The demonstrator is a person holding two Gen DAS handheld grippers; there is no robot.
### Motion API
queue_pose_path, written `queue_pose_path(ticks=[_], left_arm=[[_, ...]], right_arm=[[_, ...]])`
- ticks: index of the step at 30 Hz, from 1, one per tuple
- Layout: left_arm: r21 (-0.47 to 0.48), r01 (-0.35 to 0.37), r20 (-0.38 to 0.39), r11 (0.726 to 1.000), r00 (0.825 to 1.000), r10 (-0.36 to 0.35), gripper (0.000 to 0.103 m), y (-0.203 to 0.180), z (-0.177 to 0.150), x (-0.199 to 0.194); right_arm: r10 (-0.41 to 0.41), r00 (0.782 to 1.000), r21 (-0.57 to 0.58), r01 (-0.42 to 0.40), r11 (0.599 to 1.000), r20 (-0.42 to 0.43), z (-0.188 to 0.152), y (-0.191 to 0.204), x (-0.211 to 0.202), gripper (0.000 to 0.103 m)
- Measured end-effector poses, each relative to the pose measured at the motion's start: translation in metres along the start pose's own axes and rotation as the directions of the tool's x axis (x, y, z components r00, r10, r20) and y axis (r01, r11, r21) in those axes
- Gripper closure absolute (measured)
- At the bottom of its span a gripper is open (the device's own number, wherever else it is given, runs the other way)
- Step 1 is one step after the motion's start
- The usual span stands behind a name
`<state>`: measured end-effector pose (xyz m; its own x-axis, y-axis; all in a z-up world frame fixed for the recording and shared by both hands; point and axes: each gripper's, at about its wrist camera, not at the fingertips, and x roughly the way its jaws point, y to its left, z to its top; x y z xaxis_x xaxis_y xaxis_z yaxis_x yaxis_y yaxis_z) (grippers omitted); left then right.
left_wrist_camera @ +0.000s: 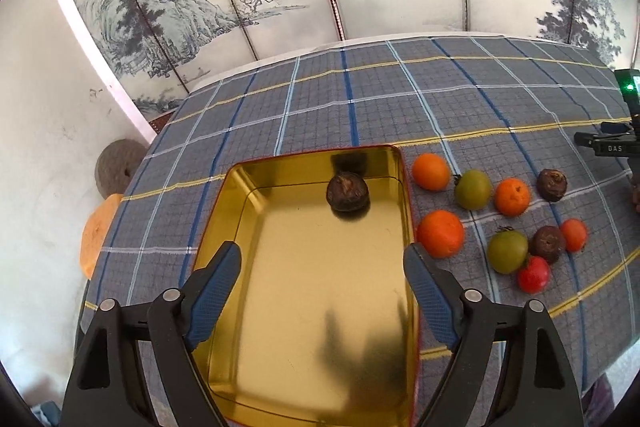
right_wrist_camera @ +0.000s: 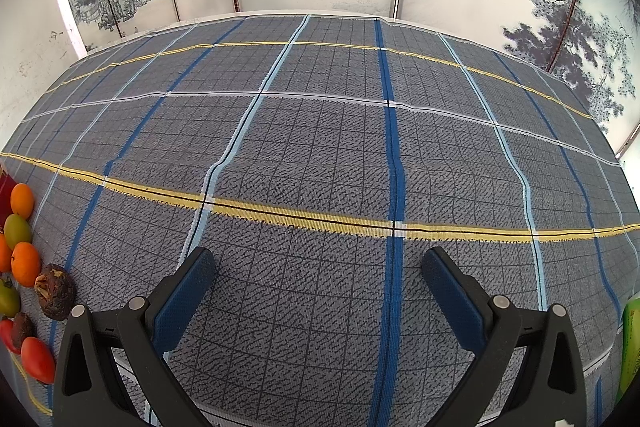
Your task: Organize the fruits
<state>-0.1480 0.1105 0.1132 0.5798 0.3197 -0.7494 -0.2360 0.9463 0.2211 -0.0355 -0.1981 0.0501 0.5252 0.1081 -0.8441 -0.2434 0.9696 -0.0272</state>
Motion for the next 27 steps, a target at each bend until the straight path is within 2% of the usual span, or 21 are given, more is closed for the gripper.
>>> queue_pose_path(ticks=[1,3,5,7,10,12,14,15,16,18,22,23,26,27], left_arm=[[-0.006,0.002,0.001,1.000,1.000,-0.002,0.012,-0.001,-0.001,-0.001],[-0.023,0.019,0.006,1.000,1.000,-0.019,0.011,-0.002,-0.005,-0.008],[-0.037,0.039,0.028,0.999,0.999,-0.038,0.011,-0.004,-0.012,-0.021],[-0.043,0.061,0.060,0.997,0.996,-0.059,0.010,-0.006,-0.021,-0.036],[-0.061,0.158,0.072,0.985,0.985,-0.154,0.010,-0.008,-0.035,-0.052],[-0.098,0.196,0.110,0.976,0.977,-0.185,0.010,-0.009,-0.048,-0.065],[-0.117,0.228,0.134,0.967,0.968,-0.212,0.010,-0.012,-0.056,-0.075],[-0.126,0.236,0.148,0.964,0.965,-0.217,0.010,-0.013,-0.060,-0.081],[-0.130,0.238,0.160,0.963,0.963,-0.216,0.010,-0.014,-0.064,-0.085],[-0.122,0.232,0.175,0.965,0.962,-0.209,0.010,-0.017,-0.073,-0.096],[-0.105,0.228,0.148,0.968,0.966,-0.212,0.010,-0.020,-0.081,-0.100],[-0.110,0.232,0.142,0.967,0.966,-0.215,0.010,-0.019,-0.080,-0.099],[-0.127,0.231,0.116,0.965,0.969,-0.217,0.010,-0.011,-0.079,-0.094],[-0.133,0.223,0.114,0.966,0.971,-0.209,0.010,-0.008,-0.080,-0.094]], right_arm=[[0.001,1.000,0.001,-0.001,1.000,0.000,0.001,0.000,0.000,0.000],[0.009,1.000,0.003,-0.009,1.000,0.003,0.000,0.000,-0.001,0.000],[0.062,0.997,0.001,-0.062,0.998,0.043,-0.007,0.001,-0.014,0.001],[0.144,0.983,-0.035,-0.141,0.989,0.114,-0.020,0.011,-0.039,0.005],[0.337,0.930,-0.205,-0.304,0.930,0.149,-0.048,0.047,-0.086,0.006],[0.410,0.903,-0.310,-0.356,0.882,0.129,-0.066,0.073,-0.108,0.007],[0.468,0.881,-0.373,-0.415,0.830,0.062,-0.076,0.095,-0.115,0.022],[0.482,0.876,-0.397,-0.434,0.809,0.024,-0.079,0.106,-0.114,0.036],[0.484,0.875,-0.414,-0.440,0.797,0.000,-0.081,0.114,-0.112,0.043],[0.483,0.875,-0.453,-0.441,0.774,-0.027,-0.084,0.130,-0.111,0.045],[0.468,0.883,-0.490,-0.428,0.760,-0.045,-0.080,0.147,-0.106,0.046],[0.453,0.890,-0.497,-0.418,0.761,-0.057,-0.080,0.150,-0.101,0.047],[0.427,0.895,-0.490,-0.432,0.758,-0.128,-0.077,0.155,-0.081,0.072],[0.432,0.893,-0.486,-0.436,0.758,-0.128,-0.078,0.155,-0.081,0.074]])
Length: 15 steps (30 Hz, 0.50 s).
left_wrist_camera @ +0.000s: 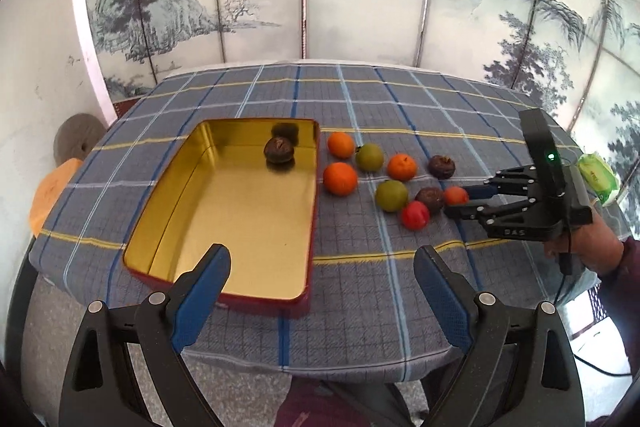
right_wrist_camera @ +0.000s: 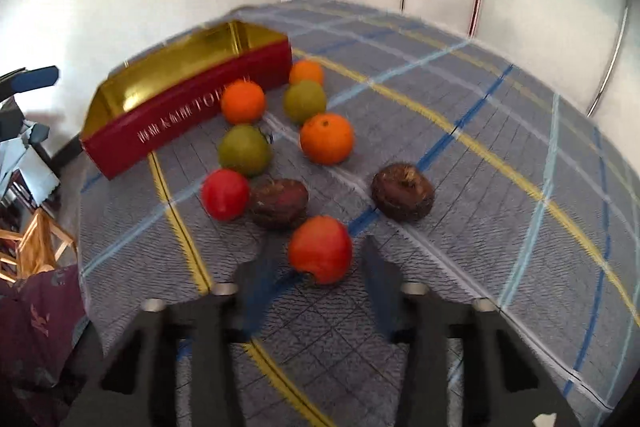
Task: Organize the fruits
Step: 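Grasp the red tomato with the right gripper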
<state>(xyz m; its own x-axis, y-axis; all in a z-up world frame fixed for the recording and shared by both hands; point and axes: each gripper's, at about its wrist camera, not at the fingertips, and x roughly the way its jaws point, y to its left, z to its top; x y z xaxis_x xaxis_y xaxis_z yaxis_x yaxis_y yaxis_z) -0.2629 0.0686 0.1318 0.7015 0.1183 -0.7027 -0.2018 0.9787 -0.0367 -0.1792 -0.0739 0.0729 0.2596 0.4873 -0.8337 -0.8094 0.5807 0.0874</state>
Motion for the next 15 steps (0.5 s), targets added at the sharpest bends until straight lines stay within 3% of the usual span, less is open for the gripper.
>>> queue_pose_path(ticks=[3,7,12,15], left_arm=[[-0.028,-0.036,-0.002,0.999,0.999,0.036,0.010,0.013,-0.001,-0.002],[-0.068,-0.098,0.007,0.993,0.995,0.099,0.010,0.031,-0.008,-0.004],[-0.098,-0.116,-0.029,0.989,0.993,0.113,0.010,0.042,-0.015,0.001],[-0.083,-0.165,-0.025,0.983,0.986,0.163,0.010,0.046,-0.017,-0.004]], right_arm=[[-0.021,1.000,0.009,0.021,1.000,-0.007,-0.002,0.005,-0.008,0.075],[-0.005,0.997,0.033,0.002,0.999,0.071,0.004,0.017,-0.044,0.075],[0.122,0.985,-0.060,-0.115,0.992,0.126,0.061,0.062,-0.057,0.075],[0.176,0.977,-0.118,-0.162,0.980,0.121,0.103,0.091,-0.037,0.075]])
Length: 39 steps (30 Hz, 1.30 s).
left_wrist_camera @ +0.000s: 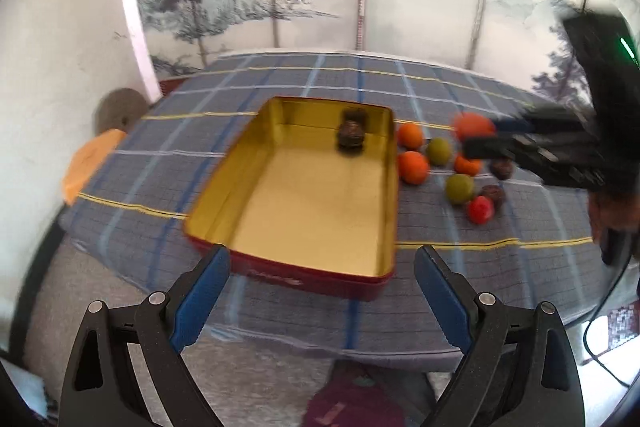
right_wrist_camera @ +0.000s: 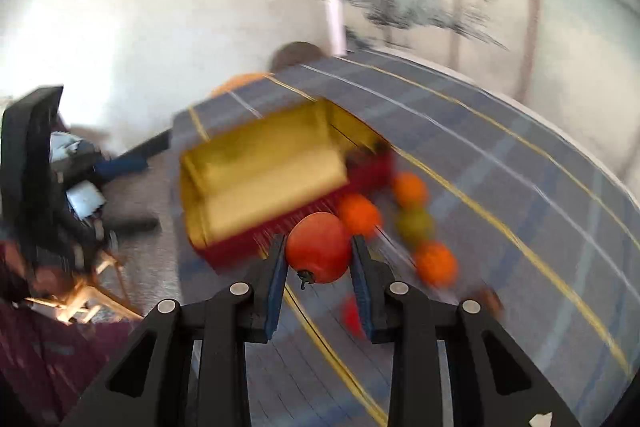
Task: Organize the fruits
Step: 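Grasp the red tomato with the right gripper, then move the red tomato over the tin and open the right gripper, then withdraw the right gripper back toward the fruits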
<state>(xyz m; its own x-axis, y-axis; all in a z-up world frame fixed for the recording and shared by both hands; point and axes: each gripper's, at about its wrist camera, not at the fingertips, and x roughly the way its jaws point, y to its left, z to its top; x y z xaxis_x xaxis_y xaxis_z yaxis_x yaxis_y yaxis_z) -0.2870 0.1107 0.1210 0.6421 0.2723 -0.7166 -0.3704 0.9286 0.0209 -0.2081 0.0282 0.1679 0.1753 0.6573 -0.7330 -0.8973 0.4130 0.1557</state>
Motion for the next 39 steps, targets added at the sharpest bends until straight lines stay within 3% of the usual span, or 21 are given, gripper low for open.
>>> queue_pose_path(ticks=[4,10,16,19,23,27,31,33,36,39], left_arm=[[0.005,-0.043,0.001,0.999,0.999,0.043,0.010,0.011,-0.003,-0.005],[-0.006,-0.078,-0.035,0.997,0.996,0.078,0.010,0.031,-0.009,0.000],[-0.002,-0.086,-0.066,0.996,0.994,0.085,0.010,0.038,-0.015,0.010],[-0.004,-0.070,-0.072,0.998,0.995,0.070,0.010,0.040,-0.018,0.012],[-0.006,-0.039,-0.069,0.999,0.997,0.039,0.010,0.040,-0.020,0.011],[-0.014,-0.011,-0.048,1.000,0.999,0.010,0.010,0.038,-0.021,0.009],[0.013,0.037,-0.019,0.999,0.999,-0.037,0.010,0.029,-0.024,0.003],[0.052,0.049,-0.013,0.997,0.999,-0.048,0.010,0.020,-0.025,0.001],[0.102,0.081,-0.004,0.991,0.997,-0.081,0.010,0.004,-0.028,-0.003],[0.120,0.122,-0.003,0.985,0.992,-0.123,0.010,-0.011,-0.027,-0.005]], right_arm=[[0.041,0.997,-0.009,-0.041,0.999,-0.067,0.039,0.010,0.064,0.075],[0.053,0.986,0.047,-0.046,0.998,-0.157,0.068,0.007,0.132,0.074],[0.029,0.983,0.133,-0.005,0.991,-0.179,0.087,0.001,0.170,0.073],[0.032,0.989,0.195,-0.003,0.981,-0.146,0.092,-0.005,0.175,0.069],[0.041,0.998,0.254,-0.029,0.967,-0.045,0.097,-0.012,0.159,0.052],[0.062,0.993,0.280,-0.086,0.956,0.096,0.086,-0.015,0.110,0.048],[0.041,0.981,0.248,-0.088,0.965,0.190,0.045,-0.018,0.045,0.042],[-0.012,0.981,0.215,-0.030,0.976,0.192,0.011,-0.017,0.015,0.042],[-0.122,0.985,0.203,0.096,0.974,0.118,-0.039,-0.020,-0.012,0.042],[-0.150,0.986,0.243,0.128,0.962,0.073,-0.079,-0.023,-0.025,0.041]])
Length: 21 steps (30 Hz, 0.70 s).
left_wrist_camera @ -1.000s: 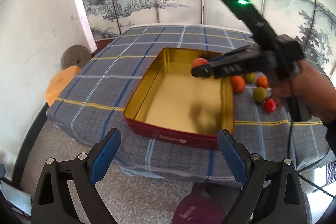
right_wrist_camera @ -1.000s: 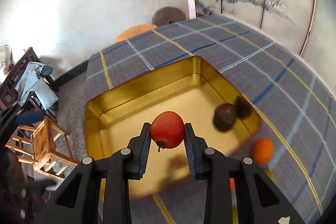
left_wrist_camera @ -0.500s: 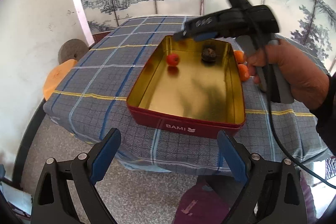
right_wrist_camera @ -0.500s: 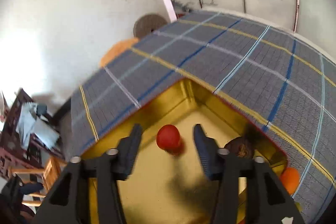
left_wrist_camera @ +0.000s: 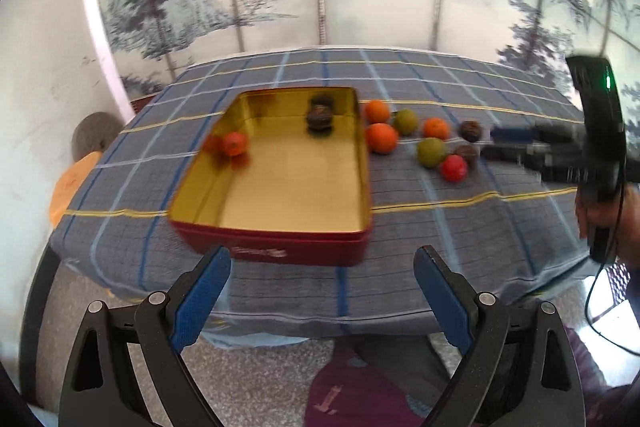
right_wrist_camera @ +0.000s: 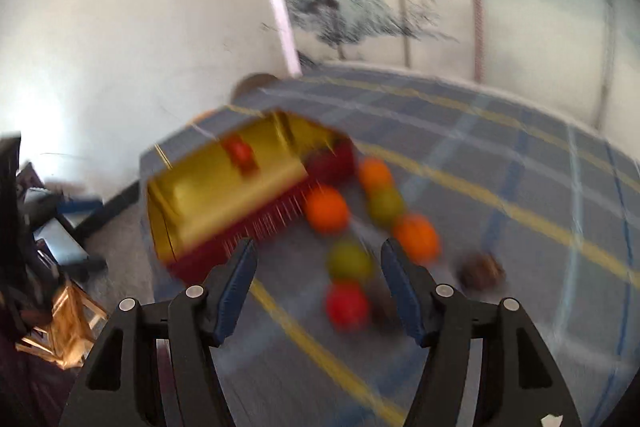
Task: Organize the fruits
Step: 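Withdraw the right gripper back toward the fruits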
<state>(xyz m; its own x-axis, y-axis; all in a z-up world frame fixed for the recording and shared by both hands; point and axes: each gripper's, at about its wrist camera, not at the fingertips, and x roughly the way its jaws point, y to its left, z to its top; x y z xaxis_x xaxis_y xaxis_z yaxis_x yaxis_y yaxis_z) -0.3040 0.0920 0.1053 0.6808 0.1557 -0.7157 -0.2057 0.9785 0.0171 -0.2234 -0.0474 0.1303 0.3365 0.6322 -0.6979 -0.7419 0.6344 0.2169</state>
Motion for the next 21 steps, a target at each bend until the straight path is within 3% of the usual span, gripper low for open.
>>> queue_pose_path(ticks=[5,7,10,13,18,21], left_arm=[[0.000,0.110,-0.061,0.994,0.992,-0.110,0.010,-0.022,0.004,0.010],[0.016,0.134,-0.066,0.991,0.989,-0.133,0.010,-0.030,0.001,0.007],[0.045,0.114,-0.059,0.992,0.992,-0.111,0.010,-0.037,0.000,0.004],[0.051,0.111,-0.062,0.992,0.992,-0.108,0.010,-0.039,0.000,0.004],[0.049,0.121,-0.086,0.991,0.989,-0.116,0.010,-0.039,-0.001,0.010],[0.046,0.125,-0.105,0.991,0.987,-0.120,0.010,-0.040,-0.002,0.015]], right_arm=[[0.015,0.999,0.015,-0.014,1.000,-0.043,-0.017,0.001,0.012,0.042],[0.033,0.999,0.020,-0.032,0.999,-0.042,-0.021,0.000,0.018,0.051],[0.070,0.997,0.024,-0.069,0.997,-0.040,-0.017,0.003,0.030,0.051],[0.028,0.997,0.031,-0.025,0.999,-0.075,-0.017,-0.001,0.043,0.056],[0.031,0.993,0.077,-0.022,0.997,-0.112,-0.013,-0.013,0.055,0.060],[-0.015,0.988,0.018,0.018,1.000,-0.154,-0.008,-0.008,0.066,0.060]])
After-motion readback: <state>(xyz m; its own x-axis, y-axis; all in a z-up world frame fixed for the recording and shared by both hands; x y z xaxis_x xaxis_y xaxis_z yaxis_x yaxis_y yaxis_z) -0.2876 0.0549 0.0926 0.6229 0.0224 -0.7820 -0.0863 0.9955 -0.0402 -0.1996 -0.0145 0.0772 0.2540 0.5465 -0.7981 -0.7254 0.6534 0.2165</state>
